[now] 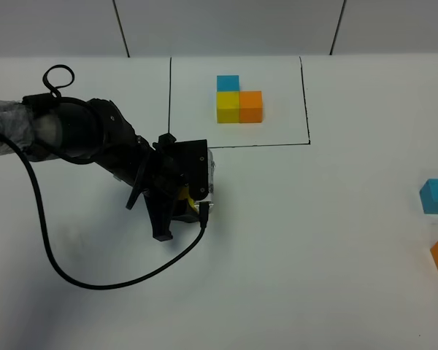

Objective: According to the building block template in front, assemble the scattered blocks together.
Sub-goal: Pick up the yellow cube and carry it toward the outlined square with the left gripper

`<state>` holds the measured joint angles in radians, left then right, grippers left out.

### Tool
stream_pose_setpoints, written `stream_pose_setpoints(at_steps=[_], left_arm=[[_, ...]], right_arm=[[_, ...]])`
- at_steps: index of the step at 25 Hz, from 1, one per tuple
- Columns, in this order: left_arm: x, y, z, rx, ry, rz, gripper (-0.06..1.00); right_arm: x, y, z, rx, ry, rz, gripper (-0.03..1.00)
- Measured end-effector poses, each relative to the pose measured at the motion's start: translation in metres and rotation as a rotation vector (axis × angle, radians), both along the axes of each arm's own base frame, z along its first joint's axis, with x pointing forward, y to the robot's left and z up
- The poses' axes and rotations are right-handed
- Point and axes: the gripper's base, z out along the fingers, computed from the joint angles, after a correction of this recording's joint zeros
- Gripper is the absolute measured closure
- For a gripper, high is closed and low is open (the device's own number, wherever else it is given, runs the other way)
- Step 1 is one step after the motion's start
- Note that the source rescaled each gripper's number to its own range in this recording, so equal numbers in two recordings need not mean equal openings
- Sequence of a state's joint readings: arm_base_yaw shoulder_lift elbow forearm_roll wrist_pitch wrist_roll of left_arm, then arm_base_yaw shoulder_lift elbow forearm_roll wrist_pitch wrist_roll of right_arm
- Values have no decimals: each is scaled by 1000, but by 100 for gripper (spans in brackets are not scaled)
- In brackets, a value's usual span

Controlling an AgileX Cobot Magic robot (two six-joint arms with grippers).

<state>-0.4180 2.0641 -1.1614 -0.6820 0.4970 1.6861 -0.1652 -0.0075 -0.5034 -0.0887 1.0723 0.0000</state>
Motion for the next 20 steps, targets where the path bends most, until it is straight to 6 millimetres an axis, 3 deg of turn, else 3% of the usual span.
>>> stream_pose_setpoints(at_steps=[20], left_arm=[[4,-3,-9,-29,40,49,44]], right_arm=[[0,0,0,0,0,0,97]])
